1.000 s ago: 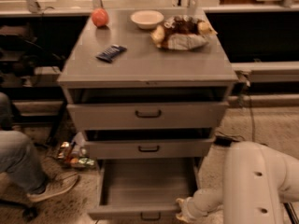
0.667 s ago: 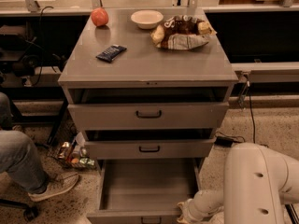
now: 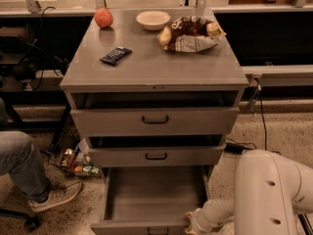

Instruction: Open bottom drawer

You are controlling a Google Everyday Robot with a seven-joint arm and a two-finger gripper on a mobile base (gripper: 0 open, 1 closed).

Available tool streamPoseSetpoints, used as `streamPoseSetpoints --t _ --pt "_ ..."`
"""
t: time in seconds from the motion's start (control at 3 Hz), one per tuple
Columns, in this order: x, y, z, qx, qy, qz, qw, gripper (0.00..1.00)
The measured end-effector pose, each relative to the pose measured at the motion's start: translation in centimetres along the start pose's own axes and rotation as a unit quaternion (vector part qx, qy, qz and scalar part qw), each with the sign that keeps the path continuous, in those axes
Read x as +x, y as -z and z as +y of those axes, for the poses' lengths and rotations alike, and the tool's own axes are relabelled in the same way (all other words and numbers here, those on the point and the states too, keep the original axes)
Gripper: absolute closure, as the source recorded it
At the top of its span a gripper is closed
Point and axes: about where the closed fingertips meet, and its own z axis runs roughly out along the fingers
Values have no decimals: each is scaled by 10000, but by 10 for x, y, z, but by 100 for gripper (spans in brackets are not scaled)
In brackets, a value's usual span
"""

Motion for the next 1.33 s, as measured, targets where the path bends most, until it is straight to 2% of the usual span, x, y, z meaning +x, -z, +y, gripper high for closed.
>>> streamPoseSetpoints --t 0.33,0.67,1.0,1.33 --pt "0 -1 1 -14 0 -4 10000 35" --pt "-1 0 2 -14 16 -10 10000 4" --pt "-5 42 -10 247 347 -79 9991 0" --pt "8 117 -13 736 496 -116 9960 0"
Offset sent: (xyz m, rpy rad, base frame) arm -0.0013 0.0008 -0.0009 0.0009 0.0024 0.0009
